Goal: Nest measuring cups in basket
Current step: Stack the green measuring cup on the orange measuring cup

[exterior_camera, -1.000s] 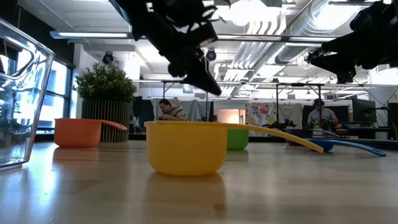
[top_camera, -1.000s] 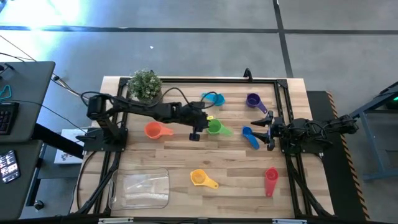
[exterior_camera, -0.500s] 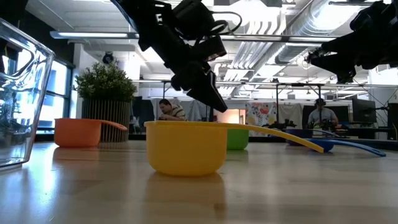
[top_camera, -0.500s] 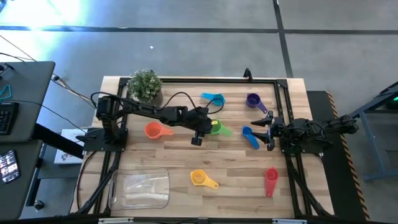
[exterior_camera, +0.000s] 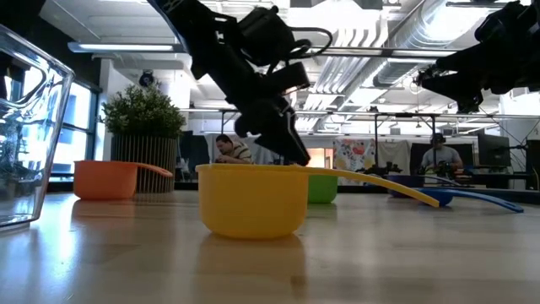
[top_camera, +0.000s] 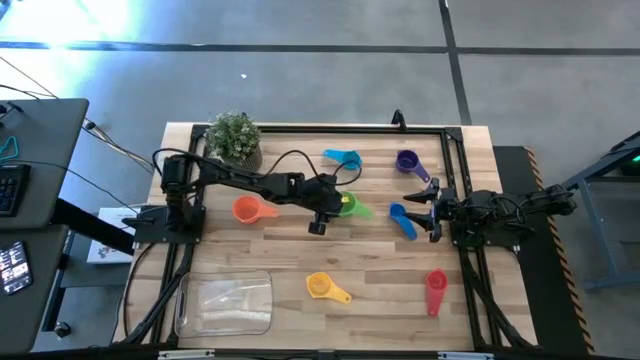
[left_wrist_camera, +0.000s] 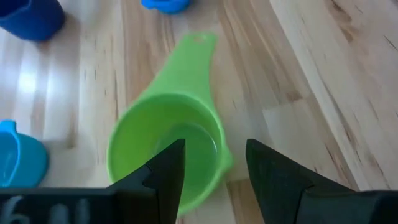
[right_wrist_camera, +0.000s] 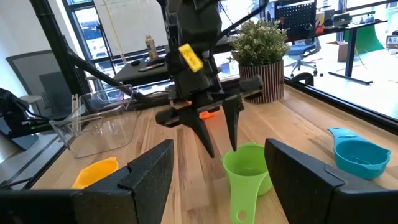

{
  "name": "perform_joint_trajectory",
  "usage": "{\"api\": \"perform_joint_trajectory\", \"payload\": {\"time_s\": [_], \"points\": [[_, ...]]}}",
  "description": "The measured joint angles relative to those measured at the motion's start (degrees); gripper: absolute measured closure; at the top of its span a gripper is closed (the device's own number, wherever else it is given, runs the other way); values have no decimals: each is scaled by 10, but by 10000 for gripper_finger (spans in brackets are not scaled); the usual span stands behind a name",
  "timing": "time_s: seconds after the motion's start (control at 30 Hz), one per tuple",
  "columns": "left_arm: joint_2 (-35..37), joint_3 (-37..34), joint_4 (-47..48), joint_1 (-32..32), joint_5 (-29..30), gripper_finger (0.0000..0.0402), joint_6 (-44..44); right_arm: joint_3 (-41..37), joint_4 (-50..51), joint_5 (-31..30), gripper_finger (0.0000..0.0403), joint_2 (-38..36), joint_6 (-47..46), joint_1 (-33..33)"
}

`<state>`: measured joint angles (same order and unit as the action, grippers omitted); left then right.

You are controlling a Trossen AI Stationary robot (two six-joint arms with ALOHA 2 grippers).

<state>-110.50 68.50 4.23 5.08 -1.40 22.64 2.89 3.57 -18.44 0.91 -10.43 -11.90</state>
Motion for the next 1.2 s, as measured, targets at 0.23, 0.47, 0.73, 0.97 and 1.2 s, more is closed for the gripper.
{"api": "perform_joint_trajectory", "payload": {"time_s": [0.23,0.47,0.73,0.97,1.2], "points": [[-9,0,3,1,-7,241,6,0,0,0,160,5,0,0],[-33,-1,-9,5,-19,251,1,0,0,0,160,6,0,0],[-35,-1,-11,5,-26,295,0,0,0,0,160,6,0,0],[-34,0,-13,5,-24,376,0,0,0,0,160,6,0,0],[-26,1,1,4,-24,378,-16,0,0,0,160,6,0,0]]}}
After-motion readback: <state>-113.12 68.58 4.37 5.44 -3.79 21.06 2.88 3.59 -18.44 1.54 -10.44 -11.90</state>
